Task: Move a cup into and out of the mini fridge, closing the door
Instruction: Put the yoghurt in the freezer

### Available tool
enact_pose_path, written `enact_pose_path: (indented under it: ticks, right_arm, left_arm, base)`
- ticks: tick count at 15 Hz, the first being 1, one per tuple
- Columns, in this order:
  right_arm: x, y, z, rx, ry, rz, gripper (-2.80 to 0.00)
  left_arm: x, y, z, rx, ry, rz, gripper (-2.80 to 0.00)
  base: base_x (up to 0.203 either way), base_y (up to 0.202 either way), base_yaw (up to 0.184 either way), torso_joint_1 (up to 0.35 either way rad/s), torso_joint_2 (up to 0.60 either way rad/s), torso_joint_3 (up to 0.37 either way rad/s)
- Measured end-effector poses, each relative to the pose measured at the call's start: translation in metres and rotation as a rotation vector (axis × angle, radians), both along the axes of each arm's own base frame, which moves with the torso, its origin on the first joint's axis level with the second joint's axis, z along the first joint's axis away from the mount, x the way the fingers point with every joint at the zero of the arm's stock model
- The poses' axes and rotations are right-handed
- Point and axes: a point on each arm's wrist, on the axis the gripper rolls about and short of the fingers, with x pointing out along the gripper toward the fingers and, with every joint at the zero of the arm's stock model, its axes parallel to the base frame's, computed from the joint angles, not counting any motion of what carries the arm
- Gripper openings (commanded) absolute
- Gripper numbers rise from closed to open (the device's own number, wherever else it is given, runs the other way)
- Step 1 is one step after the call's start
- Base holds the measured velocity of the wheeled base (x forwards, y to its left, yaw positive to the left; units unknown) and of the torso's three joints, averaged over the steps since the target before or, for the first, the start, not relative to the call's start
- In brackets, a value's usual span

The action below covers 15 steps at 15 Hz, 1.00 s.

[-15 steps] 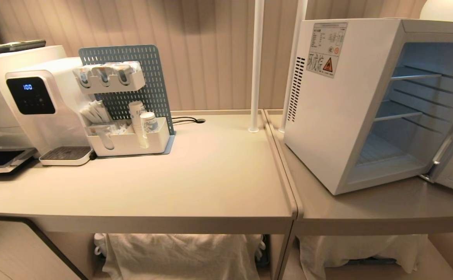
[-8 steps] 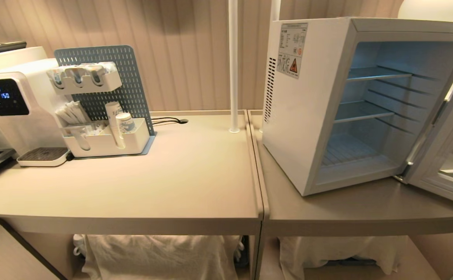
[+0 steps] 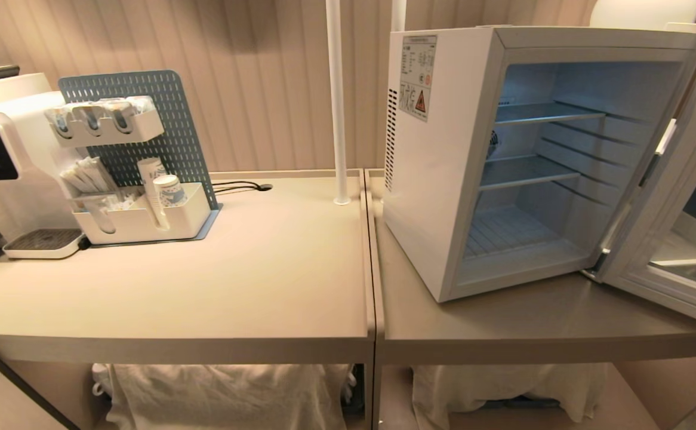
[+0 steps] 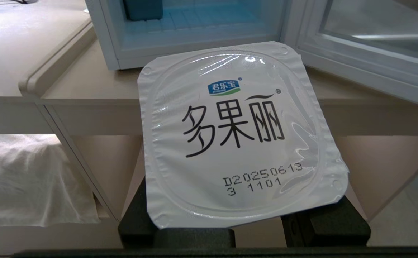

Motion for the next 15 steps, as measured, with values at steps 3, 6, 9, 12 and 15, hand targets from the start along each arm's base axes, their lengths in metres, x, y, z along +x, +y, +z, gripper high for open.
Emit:
enact_pose_path:
  ticks: [3,6,9,12,15]
  right_arm:
    - [0.0000,0.0000,-0.0001,0.000,0.001,0.000,-2.80]
    - [0.0001,0.0000,-0.0001,0.000,0.000,0.000,-2.80]
    - [0.0001,0.0000,-0.0001,0.001,0.000,0.001,-2.80]
    - [0.0000,0.0000,0.0003,0.004,-0.001,-0.001,-2.80]
    - [-0.0001,0.0000,0.0002,0.015,0.000,-0.003,-2.80]
  left_arm:
    - [0.0000,0.0000,0.0000,0.000,0.000,0.000,-2.80]
    - [0.0000,0.0000,0.0000,-0.001,0.000,0.000,-2.80]
    - [0.0000,0.0000,0.0001,-0.002,-0.001,0.000,-2.80]
    - [0.0000,0.0000,0.0000,-0.002,0.000,0.000,-2.80]
    - [0.0000,0.0000,0.0000,-0.002,0.000,0.000,-2.80]
  base:
    - [0.162,0.000,0.000,0.008,0.00,-0.002]
    - [0.101,0.000,0.000,0.004,0.00,-0.002]
    - [0.000,0.000,0.000,0.000,0.00,0.000]
    - [0.000,0.000,0.000,0.000,0.00,0.000]
    - [0.000,0.000,0.000,0.000,0.00,0.000]
